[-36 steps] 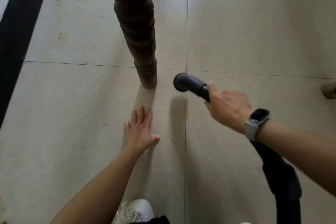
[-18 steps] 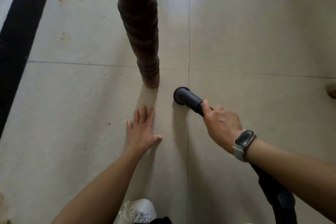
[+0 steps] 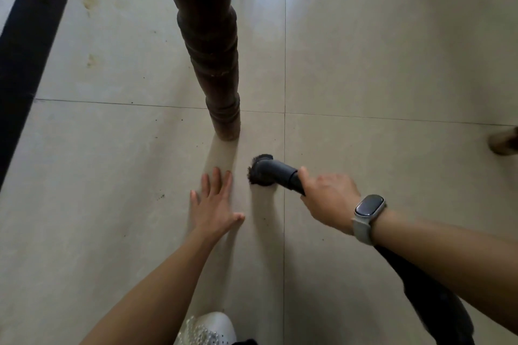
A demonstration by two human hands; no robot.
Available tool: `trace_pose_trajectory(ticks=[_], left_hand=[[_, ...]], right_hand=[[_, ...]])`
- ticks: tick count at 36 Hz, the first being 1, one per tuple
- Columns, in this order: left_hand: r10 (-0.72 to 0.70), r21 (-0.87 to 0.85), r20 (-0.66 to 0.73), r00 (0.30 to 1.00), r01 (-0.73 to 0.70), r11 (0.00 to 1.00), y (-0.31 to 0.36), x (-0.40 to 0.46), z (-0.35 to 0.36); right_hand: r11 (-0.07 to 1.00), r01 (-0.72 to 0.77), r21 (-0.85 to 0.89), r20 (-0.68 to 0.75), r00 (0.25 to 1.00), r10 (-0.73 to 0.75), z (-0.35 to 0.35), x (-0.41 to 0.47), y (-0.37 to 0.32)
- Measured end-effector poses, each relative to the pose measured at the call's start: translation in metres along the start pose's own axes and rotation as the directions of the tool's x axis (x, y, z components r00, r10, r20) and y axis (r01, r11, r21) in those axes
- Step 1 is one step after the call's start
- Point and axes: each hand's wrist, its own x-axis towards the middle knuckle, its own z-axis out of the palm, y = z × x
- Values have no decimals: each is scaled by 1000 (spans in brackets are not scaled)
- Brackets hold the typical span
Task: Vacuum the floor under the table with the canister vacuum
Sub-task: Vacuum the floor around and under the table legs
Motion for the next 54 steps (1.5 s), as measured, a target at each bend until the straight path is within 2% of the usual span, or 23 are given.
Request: trace_pose_trajectory(ticks=[3, 9, 16, 21, 29, 32, 35, 38, 42, 49, 51, 54], left_hand=[[3, 4, -4, 1000, -3, 1000, -1, 0, 0], [4, -7, -9, 1000, -4, 1000, -1, 0, 1], [10, -21, -11, 1000, -10, 1000, -2, 1, 3], [7, -24, -12, 1000, -8, 1000, -2, 2, 4], [15, -9, -6, 1000, -16, 1000, -1, 0, 2], [41, 79, -46, 998, -37, 996, -1, -2, -1], [163, 211, -108, 981, -137, 968, -2, 1, -5], [242, 265, -77, 967, -214, 940, -2, 10, -11], [266, 350, -54, 962, -232, 908, 1, 17, -17], [241, 208, -17, 970, -233, 950, 18, 26, -12], [235, 148, -12, 972, -231, 962, 24, 29, -12], [224, 155, -6, 974, -221, 963, 33, 33, -12]], right_hand=[[997, -74, 12, -39, 996, 74, -13, 17, 4], [996, 47, 73, 101, 993, -54, -12, -11, -21], [996, -57, 70, 133, 990, 48, -37, 16, -19], [999, 11, 35, 152, 988, -16, -32, 5, -25], [997, -24, 68, 171, 985, 12, -39, 16, -24], [997, -19, 79, 206, 978, 2, -27, -1, -14], [988, -62, 138, 197, 980, 34, -16, -14, 4], [976, -115, 186, 165, 983, 84, -7, -20, 17], [965, -158, 207, 120, 984, 135, 1, -23, 23], [890, -379, 254, 84, 925, 370, 5, -14, 75], [891, -378, 253, 88, 926, 368, 7, -17, 81], [893, -296, 340, 137, 954, 265, 10, -28, 78]])
